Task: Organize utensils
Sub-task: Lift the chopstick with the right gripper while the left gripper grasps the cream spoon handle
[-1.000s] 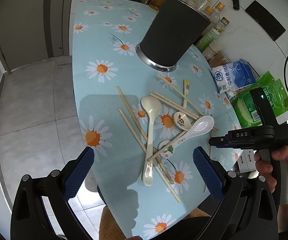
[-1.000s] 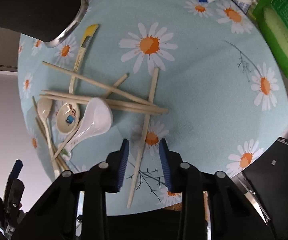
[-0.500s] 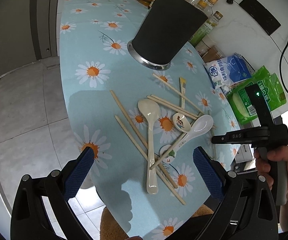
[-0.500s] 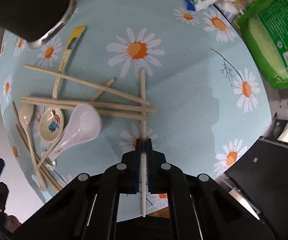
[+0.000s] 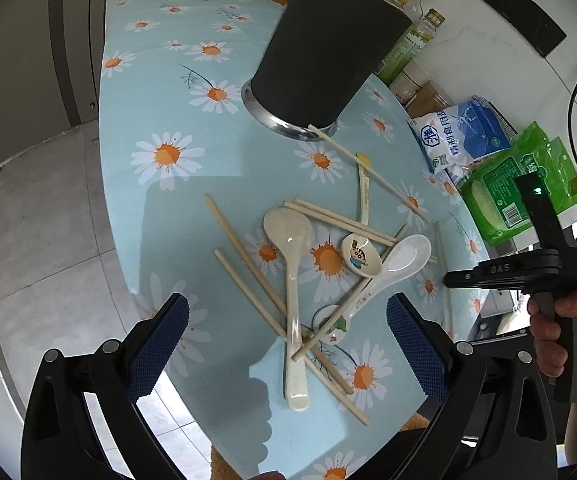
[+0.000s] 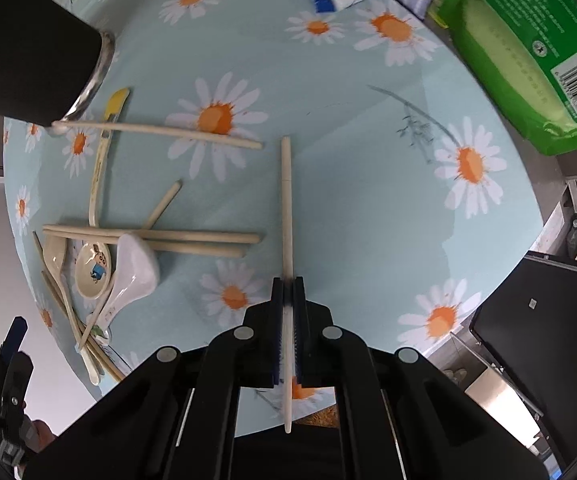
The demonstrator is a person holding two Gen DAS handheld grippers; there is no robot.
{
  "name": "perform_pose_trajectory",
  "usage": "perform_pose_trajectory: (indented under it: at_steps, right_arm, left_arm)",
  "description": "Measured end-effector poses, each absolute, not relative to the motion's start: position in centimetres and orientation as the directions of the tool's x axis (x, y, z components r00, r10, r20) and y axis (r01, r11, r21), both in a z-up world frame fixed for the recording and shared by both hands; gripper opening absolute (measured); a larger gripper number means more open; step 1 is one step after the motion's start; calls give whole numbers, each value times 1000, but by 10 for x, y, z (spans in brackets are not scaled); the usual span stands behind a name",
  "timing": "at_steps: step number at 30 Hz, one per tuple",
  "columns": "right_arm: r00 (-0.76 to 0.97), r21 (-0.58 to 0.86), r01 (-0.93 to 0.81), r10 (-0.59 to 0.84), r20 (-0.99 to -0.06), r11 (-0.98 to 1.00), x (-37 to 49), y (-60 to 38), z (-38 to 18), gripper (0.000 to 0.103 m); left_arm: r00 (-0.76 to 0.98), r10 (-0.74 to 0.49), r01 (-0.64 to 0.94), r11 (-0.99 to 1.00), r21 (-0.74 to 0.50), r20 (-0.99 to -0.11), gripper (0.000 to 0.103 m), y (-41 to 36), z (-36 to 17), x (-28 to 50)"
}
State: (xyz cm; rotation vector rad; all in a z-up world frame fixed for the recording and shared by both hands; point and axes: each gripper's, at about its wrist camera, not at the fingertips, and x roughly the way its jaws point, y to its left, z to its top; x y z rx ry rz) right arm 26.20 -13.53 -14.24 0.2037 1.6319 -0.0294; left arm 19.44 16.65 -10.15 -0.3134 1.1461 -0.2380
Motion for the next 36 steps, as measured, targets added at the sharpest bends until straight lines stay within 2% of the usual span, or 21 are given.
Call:
perform_pose_trajectory:
  at_steps: [8, 10, 11, 13, 18, 23, 31, 34, 36]
  right_arm:
    - [-26, 197, 101, 200, -979, 975, 281, -170, -128, 5]
    - [-22, 218, 86, 220, -975, 972, 291, -175, -124, 5]
    - [-21, 230, 77, 232, -972, 970, 295, -178, -123, 5]
    - [-21, 253, 59, 255, -967, 966, 301, -185, -121, 5]
    - [-17, 305, 25, 306, -952, 952, 309, -203, -105, 5]
    - [-20, 341, -5, 341, -940, 940, 314, -218, -96, 5]
    - [-38, 381, -41, 380, -924, 924, 325, -229, -97, 5]
    - [-43, 391, -52, 389, -920, 919, 329, -225, -100, 5]
    - [-48, 398, -62, 396, -917, 915, 331, -226, -99, 5]
  left_arm:
    - [372, -274, 18, 957, -288, -887, 95, 151, -106, 209]
    - [359, -254, 34, 965, -259, -898, 88, 143, -106, 215]
    - [346, -238, 39, 970, -240, -908, 81, 138, -108, 219]
    - [314, -221, 52, 975, -215, -923, 77, 129, -111, 225]
    - [243, -178, 82, 983, -163, -954, 51, 110, -121, 234]
    - [178, -134, 86, 989, -120, -975, 36, 100, -129, 239]
    - [140, -61, 27, 998, -58, -988, 36, 101, -137, 249]
    - [132, -70, 10, 998, -69, -989, 30, 103, -139, 253]
    - [128, -79, 8, 997, -78, -989, 21, 103, -139, 255]
